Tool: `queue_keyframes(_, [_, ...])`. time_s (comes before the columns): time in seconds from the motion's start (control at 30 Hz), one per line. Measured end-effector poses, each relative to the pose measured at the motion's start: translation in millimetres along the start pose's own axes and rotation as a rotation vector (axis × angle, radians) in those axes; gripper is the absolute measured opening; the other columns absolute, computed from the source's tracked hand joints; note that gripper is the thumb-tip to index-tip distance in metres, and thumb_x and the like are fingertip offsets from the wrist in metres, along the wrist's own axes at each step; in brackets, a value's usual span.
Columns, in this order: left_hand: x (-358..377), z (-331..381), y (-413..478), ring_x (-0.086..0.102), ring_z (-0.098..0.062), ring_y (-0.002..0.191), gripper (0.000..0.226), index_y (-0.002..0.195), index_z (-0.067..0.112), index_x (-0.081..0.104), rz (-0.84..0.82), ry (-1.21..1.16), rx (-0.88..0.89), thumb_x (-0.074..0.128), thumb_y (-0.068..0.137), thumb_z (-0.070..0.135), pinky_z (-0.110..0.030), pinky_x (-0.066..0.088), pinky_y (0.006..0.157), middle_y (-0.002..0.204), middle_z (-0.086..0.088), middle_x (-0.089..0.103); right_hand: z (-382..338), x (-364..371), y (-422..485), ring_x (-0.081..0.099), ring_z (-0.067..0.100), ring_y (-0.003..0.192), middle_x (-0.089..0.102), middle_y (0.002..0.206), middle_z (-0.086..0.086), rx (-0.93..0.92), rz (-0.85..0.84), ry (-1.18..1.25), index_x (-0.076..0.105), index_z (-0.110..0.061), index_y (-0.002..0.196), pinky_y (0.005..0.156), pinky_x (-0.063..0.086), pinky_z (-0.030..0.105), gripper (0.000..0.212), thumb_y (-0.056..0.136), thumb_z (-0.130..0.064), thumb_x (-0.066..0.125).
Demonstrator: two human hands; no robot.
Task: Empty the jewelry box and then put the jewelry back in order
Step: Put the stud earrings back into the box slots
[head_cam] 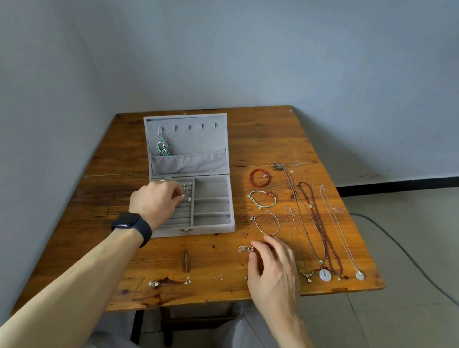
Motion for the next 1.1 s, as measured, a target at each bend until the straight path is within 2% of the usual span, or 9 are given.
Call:
queue_keyframes(0.1, [2,8,-1,0.068,-0.028,0.087,0.017,0.106,0.024,0.067,0.003,0.056,0.031,0.061,0.097,0.037,-0.036,0.055,0.068,0.099,0.000,0.072,0,0,0,0.056,0.021,0.122,0.065,0.127,0.002,0.002,-0.001,-0.004,0.075,-0.017,0.114,0.094,0.047,0.027,0.025,0.089,-0.019,0.073])
queue_keyframes(0.27, [1,15,-2,0.067,-0.032,0.080,0.011,0.103,0.020,0.062,0.037,0.180,0.064,0.056,0.099,0.029,-0.031,0.043,0.059,0.092,-0.003,0.070,1,1,0,0.056,0.022,0.123,0.064,0.127,0.003,0.005,-0.007,-0.005,0.075,-0.017,0.113,0.095,0.048,0.029,0.024,0.090,-0.019,0.071])
queue_keyframes(0.5, [3,23,-2,0.067,-0.032,0.078,0.012,0.101,0.022,0.064,0.021,0.248,0.109,0.055,0.095,0.016,-0.031,0.036,0.056,0.090,-0.003,0.070,1,1,0,0.055,0.021,0.124,0.064,0.128,0.003,0.004,-0.005,0.005,0.074,-0.017,0.114,0.096,0.048,0.029,0.024,0.091,-0.020,0.070])
queue_keyframes(0.7, [7,20,-4,0.067,-0.034,0.083,0.015,0.099,0.026,0.070,0.022,0.129,0.045,0.057,0.093,0.023,-0.031,0.039,0.061,0.094,-0.004,0.072,0,-2,0,0.055,0.022,0.123,0.064,0.127,0.003,0.005,-0.003,0.009,0.075,-0.017,0.110,0.092,0.050,0.029,0.020,0.091,-0.020,0.069])
queue_keyframes(0.83, [9,12,-1,0.066,-0.030,0.086,0.015,0.102,0.030,0.067,-0.055,-0.025,-0.032,0.058,0.091,0.024,-0.031,0.045,0.062,0.098,-0.002,0.071,0,-2,0,0.055,0.022,0.122,0.064,0.126,0.003,-0.002,-0.001,0.011,0.075,-0.017,0.107,0.092,0.050,0.029,0.017,0.092,-0.019,0.069])
queue_keyframes(0.93, [5,10,-2,0.065,-0.028,0.087,0.015,0.107,0.027,0.064,-0.084,-0.061,-0.055,0.060,0.092,0.026,-0.033,0.049,0.065,0.101,-0.002,0.070,0,-1,-1,0.056,0.023,0.122,0.065,0.126,0.004,-0.004,0.001,0.021,0.075,-0.016,0.106,0.092,0.050,0.030,0.016,0.092,-0.019,0.069])
queue_keyframes(1.03, [-6,22,-15,0.065,-0.026,0.088,0.015,0.108,0.024,0.064,0.017,-0.101,-0.010,0.059,0.094,0.028,-0.034,0.053,0.066,0.103,0.000,0.068,0,-1,0,0.056,0.023,0.121,0.065,0.125,0.004,-0.004,0.008,0.027,0.075,-0.016,0.105,0.091,0.051,0.030,0.015,0.091,-0.019,0.070])
queue_keyframes(1.1, [-10,40,-32,0.063,-0.018,0.083,0.012,0.106,0.026,0.063,0.095,-0.183,0.065,0.059,0.095,0.030,-0.029,0.051,0.061,0.099,0.004,0.066,0,-1,0,0.057,0.023,0.121,0.065,0.125,0.004,-0.005,0.012,0.028,0.075,-0.016,0.104,0.091,0.052,0.031,0.015,0.090,-0.019,0.071])
Point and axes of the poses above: each hand's wrist, its own y-axis towards the middle knuckle, its own x-axis out of the palm, z = x × y, the point moved 5 cm from there along y, towards the middle knuckle
